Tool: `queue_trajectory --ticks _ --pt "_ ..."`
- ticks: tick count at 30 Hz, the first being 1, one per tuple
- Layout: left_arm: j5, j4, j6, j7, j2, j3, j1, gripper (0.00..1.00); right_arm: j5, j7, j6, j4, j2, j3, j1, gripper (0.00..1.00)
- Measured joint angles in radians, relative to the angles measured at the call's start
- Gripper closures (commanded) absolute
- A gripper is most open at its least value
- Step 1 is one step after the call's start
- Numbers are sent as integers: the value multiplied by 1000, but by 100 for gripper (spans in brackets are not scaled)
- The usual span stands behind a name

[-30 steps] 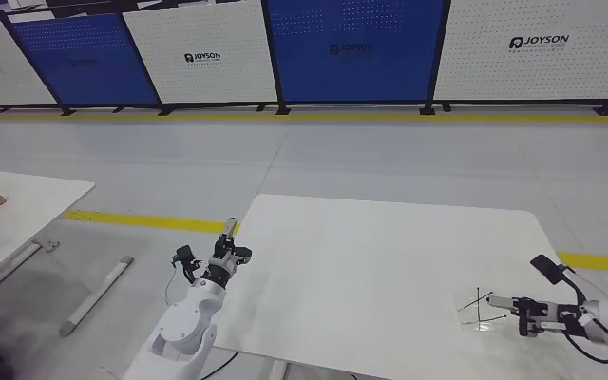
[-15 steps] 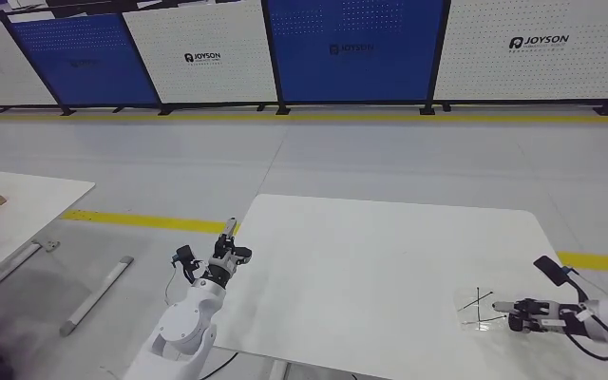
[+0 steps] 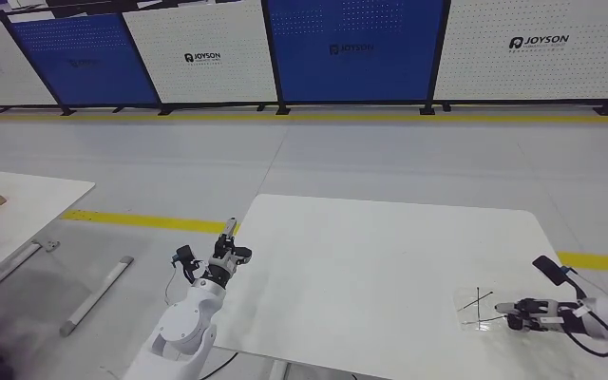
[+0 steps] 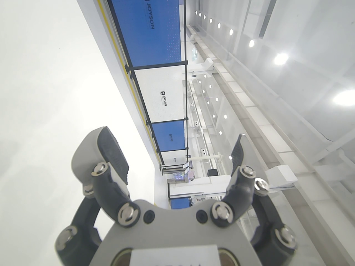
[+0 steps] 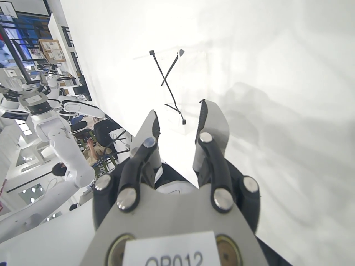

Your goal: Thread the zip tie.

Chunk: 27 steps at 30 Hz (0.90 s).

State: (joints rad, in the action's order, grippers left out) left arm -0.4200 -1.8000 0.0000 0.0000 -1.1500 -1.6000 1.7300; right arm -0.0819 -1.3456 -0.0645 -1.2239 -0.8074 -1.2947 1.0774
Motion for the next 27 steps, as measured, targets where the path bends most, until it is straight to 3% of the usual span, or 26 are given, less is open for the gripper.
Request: queue_trajectory --ticks 7,8,9,18,27 --pt "0 0 0 0 0 0 0 0 -3 -6 -2 24 -3 23 -22 87" --pt "0 0 0 0 0 0 0 0 -3 -7 -2 27 -3 25 -25 98" --pt "0 0 0 0 0 0 0 0 -3 -8 -2 29 -3 27 -27 100" --pt "0 0 0 0 0 0 0 0 5 -10 11 40 -2 31 -35 100" --pt "0 0 0 0 0 0 0 0 45 -7 50 15 10 -11 0 100"
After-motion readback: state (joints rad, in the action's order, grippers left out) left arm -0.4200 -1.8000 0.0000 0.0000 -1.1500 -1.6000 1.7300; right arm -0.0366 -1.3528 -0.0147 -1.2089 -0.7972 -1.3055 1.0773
